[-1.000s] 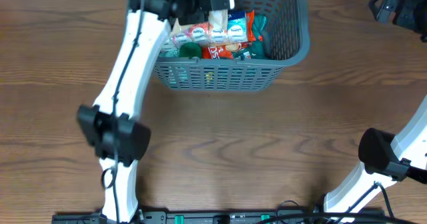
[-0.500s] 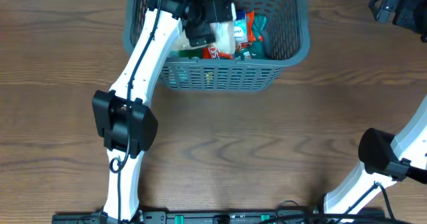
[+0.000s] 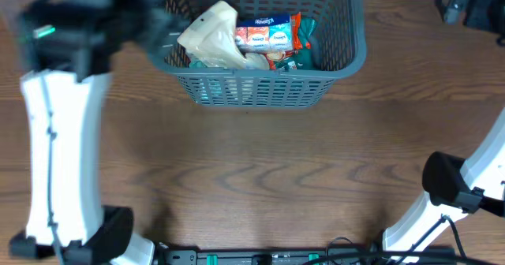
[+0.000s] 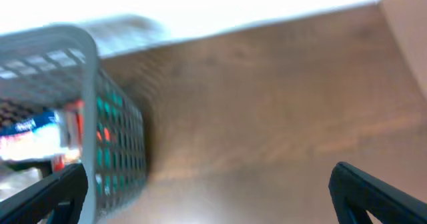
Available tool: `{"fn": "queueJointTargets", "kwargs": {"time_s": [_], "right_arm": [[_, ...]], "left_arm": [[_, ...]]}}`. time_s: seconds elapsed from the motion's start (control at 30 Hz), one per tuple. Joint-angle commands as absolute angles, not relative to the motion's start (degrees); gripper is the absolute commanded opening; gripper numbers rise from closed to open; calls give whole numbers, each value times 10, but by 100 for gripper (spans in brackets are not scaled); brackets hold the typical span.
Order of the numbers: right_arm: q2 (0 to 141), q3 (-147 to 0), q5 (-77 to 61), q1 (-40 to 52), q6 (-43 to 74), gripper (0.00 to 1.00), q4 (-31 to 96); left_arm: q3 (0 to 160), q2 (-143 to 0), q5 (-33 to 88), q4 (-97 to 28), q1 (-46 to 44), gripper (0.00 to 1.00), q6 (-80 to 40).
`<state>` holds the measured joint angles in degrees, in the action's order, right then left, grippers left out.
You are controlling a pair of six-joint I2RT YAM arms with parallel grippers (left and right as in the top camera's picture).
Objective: Pack container
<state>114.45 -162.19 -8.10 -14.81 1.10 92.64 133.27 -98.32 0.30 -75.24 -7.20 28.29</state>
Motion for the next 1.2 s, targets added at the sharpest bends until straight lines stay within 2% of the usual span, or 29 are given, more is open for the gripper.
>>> {"fn": "queueJointTargets", "kwargs": {"time_s": [0.0,0.17,0.27,0.6,0.73,0.9,1.03,1.17], "right_arm": [[1142,-1624,-81,-112,-13,99,897],[1141,-1624,-27,-64,32,99,909],[1140,-1624,-8,-46,38,99,947],[1091,-1572,-7,-14,79,98,973],[1014,-1449,27,8,82,98,973],[913,-1218,114,29,127,98,932],[821,-995,114,45,147,99,783],[738,-753,113,53,147,99,570]], "left_arm": [[1334,-970,-28,-779,-10,98,189],[1311,-937,48,-802,84,98,168],[1262,-913,78,-805,108,98,174],[897,-753,86,-662,112,99,182],[751,-668,86,-580,112,98,210],[583,-571,86,-480,112,98,282],[471,-518,86,-410,112,98,313],[392,-475,86,-347,112,98,313]]}}
